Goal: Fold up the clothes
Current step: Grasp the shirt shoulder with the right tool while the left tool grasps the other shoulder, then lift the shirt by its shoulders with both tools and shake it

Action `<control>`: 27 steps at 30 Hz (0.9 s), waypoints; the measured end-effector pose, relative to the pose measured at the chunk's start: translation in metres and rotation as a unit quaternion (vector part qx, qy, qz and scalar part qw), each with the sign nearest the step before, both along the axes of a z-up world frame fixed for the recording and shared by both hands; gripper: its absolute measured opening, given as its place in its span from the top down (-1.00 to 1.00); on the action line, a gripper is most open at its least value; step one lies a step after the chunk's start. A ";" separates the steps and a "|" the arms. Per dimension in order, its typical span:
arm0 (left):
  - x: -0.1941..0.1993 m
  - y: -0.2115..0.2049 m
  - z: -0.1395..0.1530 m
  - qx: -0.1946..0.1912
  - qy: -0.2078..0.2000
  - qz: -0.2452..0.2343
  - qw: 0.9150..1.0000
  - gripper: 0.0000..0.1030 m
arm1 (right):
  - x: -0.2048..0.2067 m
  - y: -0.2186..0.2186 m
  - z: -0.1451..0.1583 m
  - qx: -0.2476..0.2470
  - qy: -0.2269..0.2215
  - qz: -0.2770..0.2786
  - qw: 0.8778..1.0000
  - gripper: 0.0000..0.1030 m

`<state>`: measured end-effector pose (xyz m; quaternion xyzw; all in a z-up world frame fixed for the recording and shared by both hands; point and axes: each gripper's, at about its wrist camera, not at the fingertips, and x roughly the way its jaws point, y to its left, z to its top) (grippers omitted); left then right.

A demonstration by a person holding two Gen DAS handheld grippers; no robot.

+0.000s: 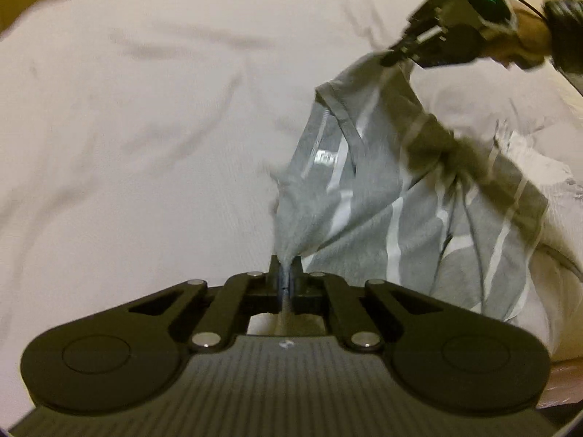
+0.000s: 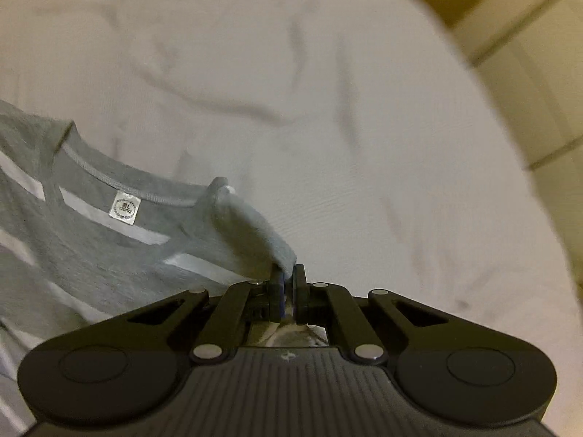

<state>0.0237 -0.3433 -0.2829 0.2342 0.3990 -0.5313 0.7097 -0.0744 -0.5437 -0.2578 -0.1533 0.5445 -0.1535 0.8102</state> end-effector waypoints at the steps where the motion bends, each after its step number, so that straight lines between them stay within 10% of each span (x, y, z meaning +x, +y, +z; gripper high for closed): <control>1: 0.004 0.000 0.013 -0.011 -0.018 -0.004 1.000 0.96 | -0.009 0.009 0.019 -0.017 -0.019 -0.015 1.000 0.96; 11: 0.060 0.057 0.185 -0.156 -0.191 -0.049 0.968 0.97 | -0.099 0.135 0.200 -0.169 -0.195 -0.204 0.944 0.97; 27: 0.009 0.236 0.405 -0.409 -0.326 -0.121 0.843 0.96 | -0.146 0.456 0.403 -0.360 -0.368 -0.289 0.807 0.98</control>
